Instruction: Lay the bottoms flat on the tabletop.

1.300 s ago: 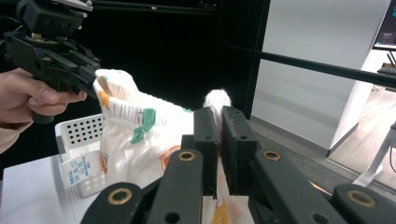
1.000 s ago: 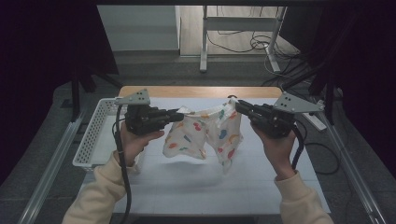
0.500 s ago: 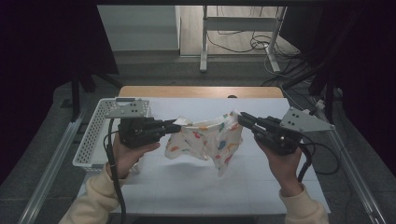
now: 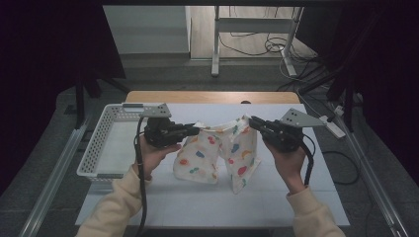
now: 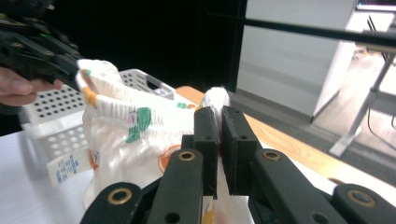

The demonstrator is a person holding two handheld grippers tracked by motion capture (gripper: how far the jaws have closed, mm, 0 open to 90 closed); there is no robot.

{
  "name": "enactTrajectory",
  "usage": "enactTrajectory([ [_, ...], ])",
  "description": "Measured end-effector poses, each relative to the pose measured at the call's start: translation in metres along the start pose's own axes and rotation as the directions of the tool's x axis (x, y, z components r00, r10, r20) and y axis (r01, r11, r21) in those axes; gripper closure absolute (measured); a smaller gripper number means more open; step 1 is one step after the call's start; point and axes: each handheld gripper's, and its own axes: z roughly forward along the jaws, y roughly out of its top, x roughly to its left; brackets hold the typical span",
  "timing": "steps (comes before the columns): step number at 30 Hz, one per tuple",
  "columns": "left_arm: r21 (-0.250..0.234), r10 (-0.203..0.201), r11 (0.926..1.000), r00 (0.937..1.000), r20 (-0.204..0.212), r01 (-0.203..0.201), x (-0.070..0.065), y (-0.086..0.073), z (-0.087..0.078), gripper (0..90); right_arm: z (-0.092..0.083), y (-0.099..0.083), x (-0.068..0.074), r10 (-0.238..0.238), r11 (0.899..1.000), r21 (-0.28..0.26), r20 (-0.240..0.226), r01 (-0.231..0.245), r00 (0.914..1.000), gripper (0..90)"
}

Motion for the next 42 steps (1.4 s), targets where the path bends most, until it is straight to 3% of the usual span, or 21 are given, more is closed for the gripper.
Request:
enactTrajectory([
  [13, 0.051, -0.037, 0.9979, 0.9984, -0.044, 0.039, 0.027, 0.000, 0.027, 82.4, 0.029, -0.015, -0.029, 0.061, 0.997, 0.049, 0.048, -0.063, 0.9970, 84.4],
  [33, 0.101, -0.042, 0.9937, 0.9966, -0.072, 0.049, 0.045, 0.004, 0.036, 81.3, 0.044, -0.022, -0.038, 0.066, 0.994, 0.084, 0.069, -0.072, 0.9954, 84.3],
  [34, 0.106, -0.034, 0.9934, 0.9953, -0.091, 0.043, 0.047, 0.006, 0.037, 81.1, 0.047, -0.021, -0.039, 0.066, 0.993, 0.089, 0.074, -0.073, 0.9951, 84.3],
  [36, 0.122, -0.035, 0.9908, 0.9808, -0.192, 0.060, 0.054, 0.010, 0.041, 75.3, 0.055, -0.020, -0.044, 0.075, 0.992, 0.097, 0.084, -0.083, 0.9937, 83.1],
  [37, 0.117, -0.063, 0.9892, 0.9753, -0.212, 0.089, 0.060, 0.011, 0.043, 66.0, 0.060, -0.019, -0.047, 0.075, 0.990, 0.108, 0.106, -0.087, 0.9916, 80.0],
  [39, 0.101, -0.098, 0.9869, 0.9640, -0.247, 0.126, 0.067, 0.011, 0.044, 49.9, 0.069, -0.018, -0.054, 0.091, 0.987, 0.118, 0.143, -0.109, 0.9855, 64.1],
  [40, 0.090, -0.109, 0.9867, 0.9606, -0.256, 0.135, 0.068, 0.010, 0.043, 44.8, 0.072, -0.017, -0.056, 0.098, 0.986, 0.119, 0.153, -0.117, 0.9833, 57.1],
  [42, 0.081, -0.122, 0.9862, 0.9642, -0.235, 0.144, 0.069, 0.008, 0.040, 39.8, 0.073, -0.018, -0.057, 0.087, 0.986, 0.128, 0.167, -0.110, 0.9820, 50.3],
])
